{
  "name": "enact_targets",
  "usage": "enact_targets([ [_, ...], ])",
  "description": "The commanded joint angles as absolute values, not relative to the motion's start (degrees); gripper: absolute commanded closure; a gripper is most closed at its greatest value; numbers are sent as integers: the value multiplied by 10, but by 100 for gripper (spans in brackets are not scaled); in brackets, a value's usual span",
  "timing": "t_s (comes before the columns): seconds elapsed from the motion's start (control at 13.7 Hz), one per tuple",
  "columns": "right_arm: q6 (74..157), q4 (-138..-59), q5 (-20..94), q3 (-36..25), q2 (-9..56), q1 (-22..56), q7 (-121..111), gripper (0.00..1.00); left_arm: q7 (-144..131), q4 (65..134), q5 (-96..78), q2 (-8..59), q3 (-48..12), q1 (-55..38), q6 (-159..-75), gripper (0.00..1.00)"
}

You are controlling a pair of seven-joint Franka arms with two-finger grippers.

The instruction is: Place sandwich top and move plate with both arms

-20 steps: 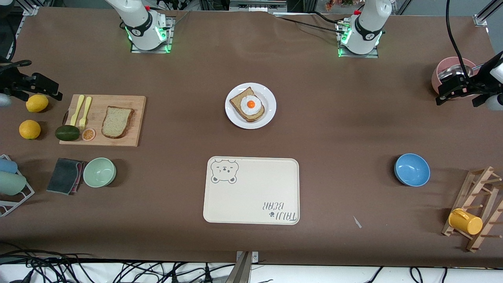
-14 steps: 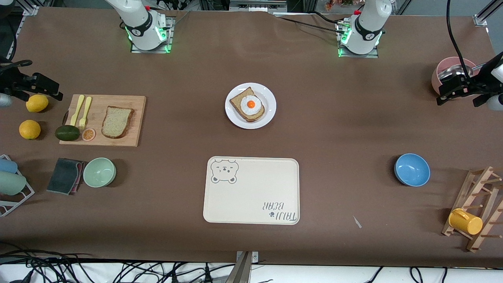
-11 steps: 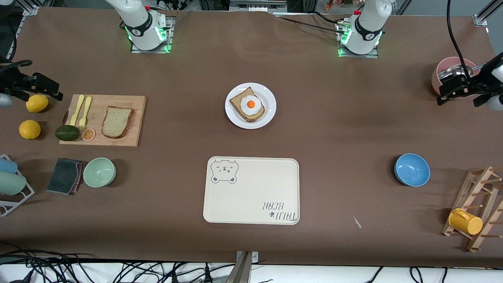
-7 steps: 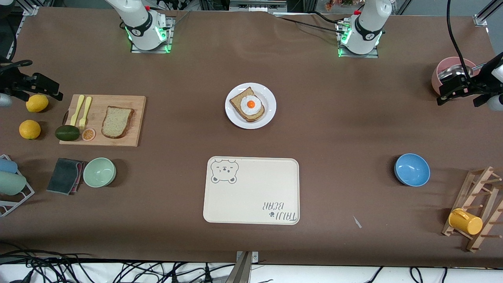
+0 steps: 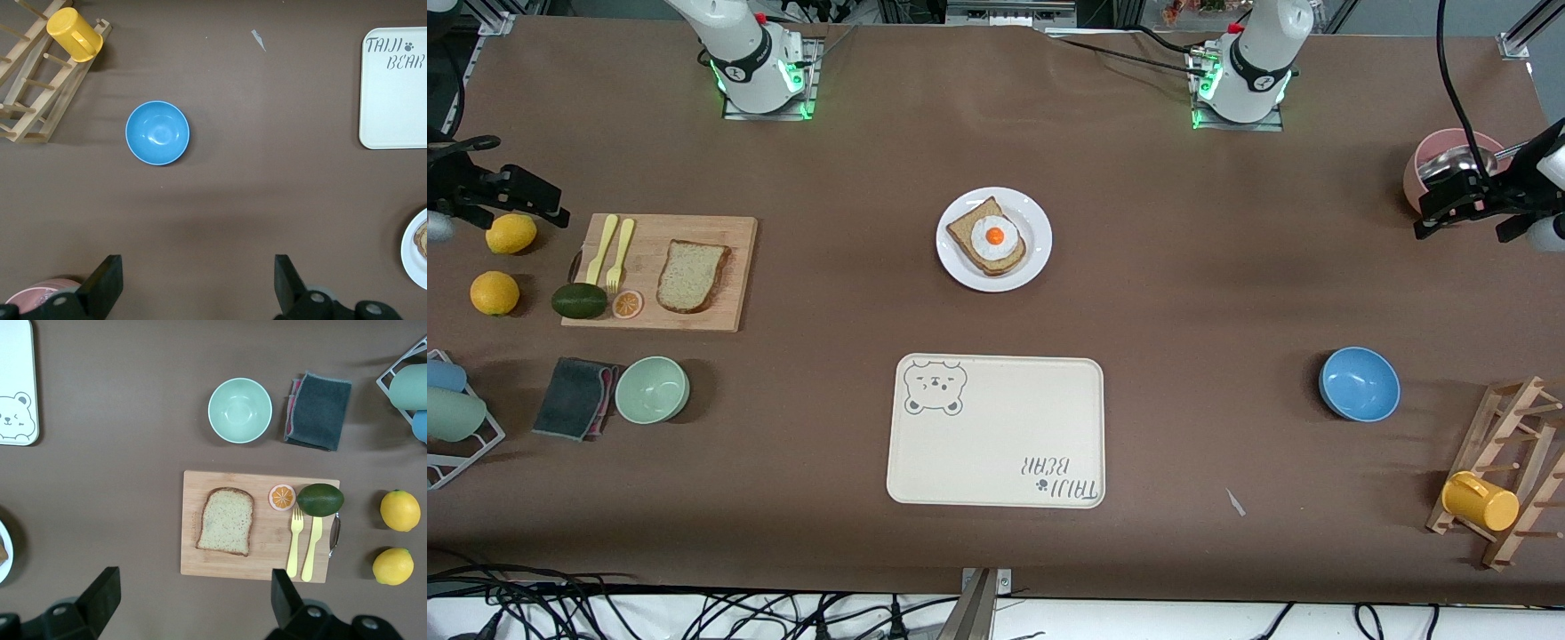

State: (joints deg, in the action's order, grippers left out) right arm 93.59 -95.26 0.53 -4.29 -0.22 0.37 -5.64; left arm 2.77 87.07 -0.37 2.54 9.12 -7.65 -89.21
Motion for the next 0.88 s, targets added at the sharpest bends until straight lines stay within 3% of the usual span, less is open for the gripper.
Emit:
enact_targets([
  [0.0, 928, -946, 10, -42, -2, 4, -61, 0, 29, 859, 6, 29, 91, -79, -882, 0],
  [0.8, 927, -946, 10, -43, 0, 4, -54, 0, 26, 859, 6, 29, 91, -82, -882, 0],
])
